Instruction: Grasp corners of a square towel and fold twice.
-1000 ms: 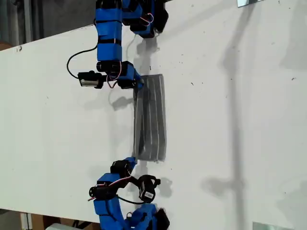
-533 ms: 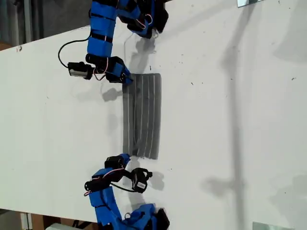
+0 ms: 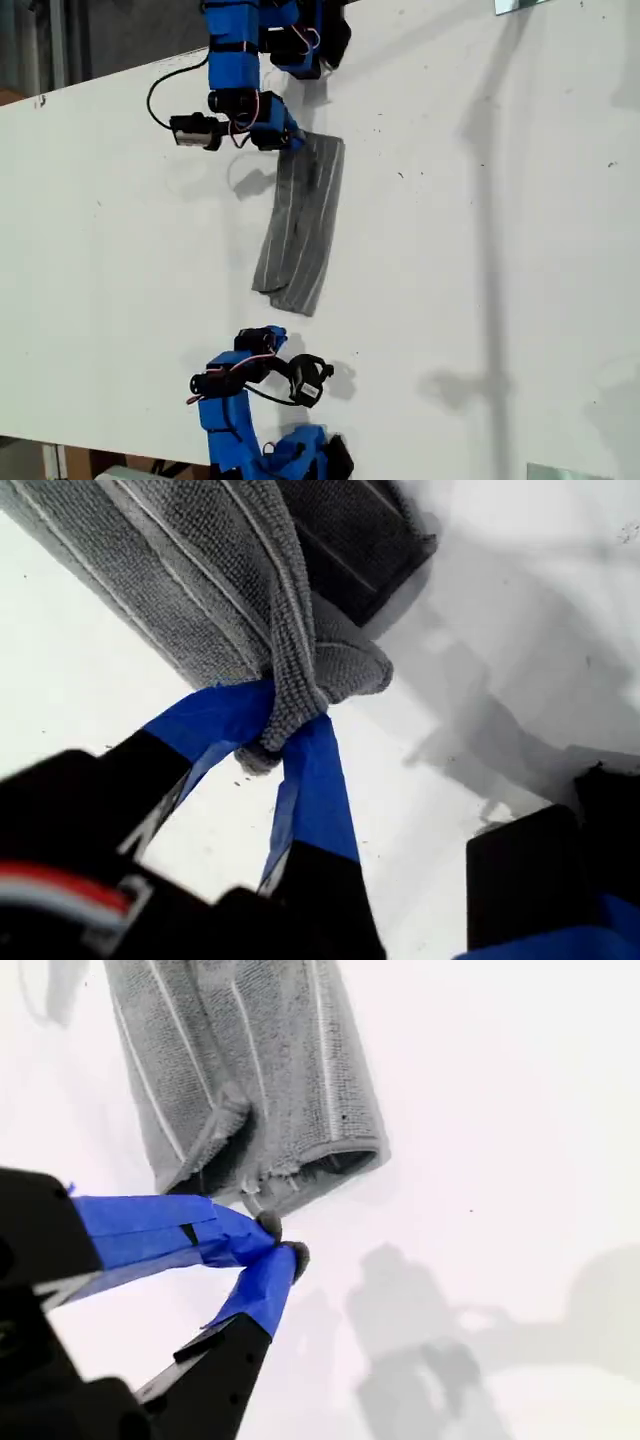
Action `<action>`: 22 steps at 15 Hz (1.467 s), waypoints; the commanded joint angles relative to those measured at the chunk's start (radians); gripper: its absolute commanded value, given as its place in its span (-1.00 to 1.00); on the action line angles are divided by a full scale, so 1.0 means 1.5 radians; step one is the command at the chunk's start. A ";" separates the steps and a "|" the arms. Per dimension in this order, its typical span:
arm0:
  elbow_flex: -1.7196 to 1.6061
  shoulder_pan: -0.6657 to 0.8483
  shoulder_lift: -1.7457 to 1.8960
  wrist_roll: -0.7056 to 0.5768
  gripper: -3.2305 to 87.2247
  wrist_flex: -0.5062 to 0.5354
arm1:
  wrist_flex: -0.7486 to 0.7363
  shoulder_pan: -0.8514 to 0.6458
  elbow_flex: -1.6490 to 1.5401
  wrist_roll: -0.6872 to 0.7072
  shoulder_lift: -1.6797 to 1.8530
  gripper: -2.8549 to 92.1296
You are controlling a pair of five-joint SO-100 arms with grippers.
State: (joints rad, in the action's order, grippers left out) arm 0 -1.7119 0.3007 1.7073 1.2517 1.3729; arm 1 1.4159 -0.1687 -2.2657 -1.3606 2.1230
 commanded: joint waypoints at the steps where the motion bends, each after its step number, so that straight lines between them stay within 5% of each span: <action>1: 0.032 -0.015 0.015 0.000 -0.93 -0.006 | -0.009 0.008 0.003 0.000 0.000 -0.82; 2: 0.050 -0.019 0.008 0.000 -0.84 0.005 | -0.015 0.012 0.008 0.012 -0.010 -0.38; 3: 0.058 -0.022 0.008 0.000 -0.60 0.007 | -0.011 0.012 0.019 0.021 -0.020 -0.18; 4: 0.066 -0.027 0.008 -0.001 -0.42 0.007 | -0.002 0.003 0.038 0.037 -0.026 -0.11; 6: 0.079 -0.033 0.009 0.001 -0.41 0.016 | 0.060 -0.020 0.089 0.054 -0.001 0.00; 10: 0.058 -0.060 0.063 0.026 -0.37 0.033 | 0.092 -0.005 -0.046 -0.009 0.185 0.06; 14: 0.034 -0.084 0.082 0.038 -0.37 0.002 | 0.049 0.056 -0.180 -0.195 0.337 0.05; 22: 0.016 -0.153 0.122 0.060 -0.37 -0.021 | -0.033 0.033 -0.170 -0.219 0.049 0.03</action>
State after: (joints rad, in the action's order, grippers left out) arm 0 -1.6935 0.0936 1.8316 1.3284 1.3545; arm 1 1.3560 -0.0982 -2.5725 -1.6889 2.2764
